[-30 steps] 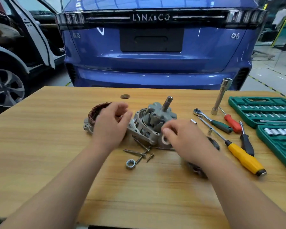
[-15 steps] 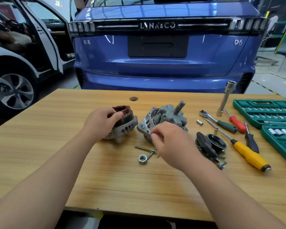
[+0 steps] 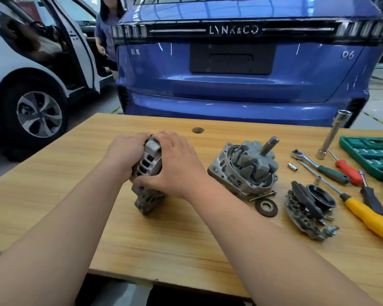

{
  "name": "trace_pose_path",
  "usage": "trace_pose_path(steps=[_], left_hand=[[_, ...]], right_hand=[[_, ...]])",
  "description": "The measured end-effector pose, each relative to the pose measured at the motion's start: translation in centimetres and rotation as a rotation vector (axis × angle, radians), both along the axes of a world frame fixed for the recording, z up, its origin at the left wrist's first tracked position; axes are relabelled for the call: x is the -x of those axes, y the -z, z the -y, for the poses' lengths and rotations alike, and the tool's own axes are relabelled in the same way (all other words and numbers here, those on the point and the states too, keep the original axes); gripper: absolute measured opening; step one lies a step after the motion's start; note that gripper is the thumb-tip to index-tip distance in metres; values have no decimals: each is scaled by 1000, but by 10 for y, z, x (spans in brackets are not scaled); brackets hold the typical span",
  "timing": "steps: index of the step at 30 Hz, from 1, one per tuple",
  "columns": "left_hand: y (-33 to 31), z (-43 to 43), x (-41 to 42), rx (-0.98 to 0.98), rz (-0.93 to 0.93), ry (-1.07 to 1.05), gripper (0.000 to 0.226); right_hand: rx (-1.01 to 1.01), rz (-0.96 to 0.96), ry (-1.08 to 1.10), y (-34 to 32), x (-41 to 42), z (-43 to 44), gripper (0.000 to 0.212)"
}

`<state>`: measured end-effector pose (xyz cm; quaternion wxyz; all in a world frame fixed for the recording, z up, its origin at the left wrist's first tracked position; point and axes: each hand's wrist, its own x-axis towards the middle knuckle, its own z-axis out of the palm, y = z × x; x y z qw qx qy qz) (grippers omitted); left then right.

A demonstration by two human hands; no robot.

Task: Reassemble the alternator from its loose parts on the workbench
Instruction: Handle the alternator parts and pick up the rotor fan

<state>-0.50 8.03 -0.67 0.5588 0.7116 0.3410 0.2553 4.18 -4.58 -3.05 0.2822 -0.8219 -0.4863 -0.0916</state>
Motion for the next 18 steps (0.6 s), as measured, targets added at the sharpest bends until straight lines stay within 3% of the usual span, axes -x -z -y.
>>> trace_pose_path(steps=[7,14,18], left_hand=[[-5,5,-3,119,-19,-81,22],[-2,23,-3,-196,-4,-78,31],[-1,43,-12,-523,-69,-76,46]], right_hand=[[-39,38,29,0,7,6,89],[-31,78,40,-2,14,27,80],[37,175,115,-5,7,46,68]])
